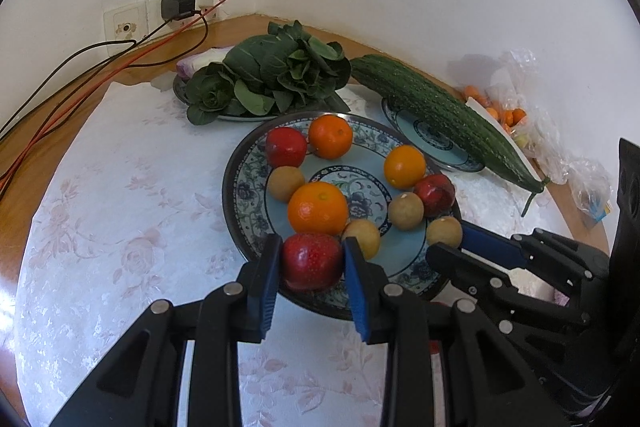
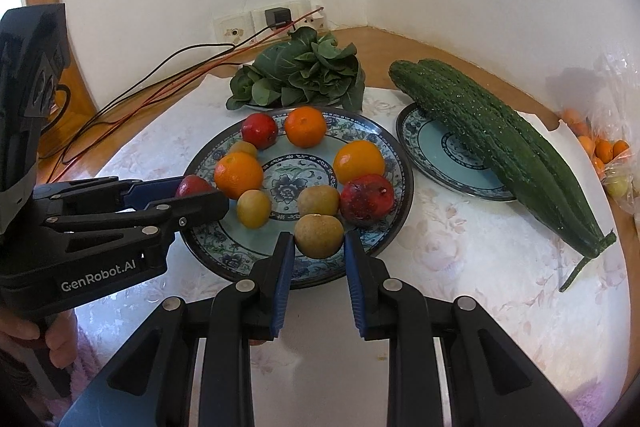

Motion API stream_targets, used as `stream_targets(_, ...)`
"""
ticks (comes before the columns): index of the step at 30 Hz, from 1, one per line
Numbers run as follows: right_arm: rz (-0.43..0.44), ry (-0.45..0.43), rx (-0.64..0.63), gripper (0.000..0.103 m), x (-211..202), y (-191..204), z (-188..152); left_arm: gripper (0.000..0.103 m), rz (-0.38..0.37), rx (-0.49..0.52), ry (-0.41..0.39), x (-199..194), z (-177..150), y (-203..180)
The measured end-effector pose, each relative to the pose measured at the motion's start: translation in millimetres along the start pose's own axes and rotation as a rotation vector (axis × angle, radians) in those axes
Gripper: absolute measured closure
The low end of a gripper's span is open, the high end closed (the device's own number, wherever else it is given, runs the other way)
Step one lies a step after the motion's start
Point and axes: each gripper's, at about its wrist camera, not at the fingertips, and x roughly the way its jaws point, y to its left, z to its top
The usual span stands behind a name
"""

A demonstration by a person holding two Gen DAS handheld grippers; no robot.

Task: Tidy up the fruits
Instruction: 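Open the left tool on the plate while the right tool releases the brown fruit there, then withdraw both tools from the plate toward the remaining apple and orange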

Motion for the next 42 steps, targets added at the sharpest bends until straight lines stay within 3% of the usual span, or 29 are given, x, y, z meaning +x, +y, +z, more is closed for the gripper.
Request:
stream_targets(6,0.005,0.000,0.001,0.076,0,0,0,0.071,0.001,0.002,0.000,0,0,0)
stream_targets(15,0.020,-0.005,0.007,0.065,-3,0,0,0.066,-0.015,-0.008,0.011,-3,0,-1)
stream_targets(42,0.040,-0.017,0.090,0.064,-35,-2,-22,0.064,-0.008,-0.012,0.031,-42,-20,-11)
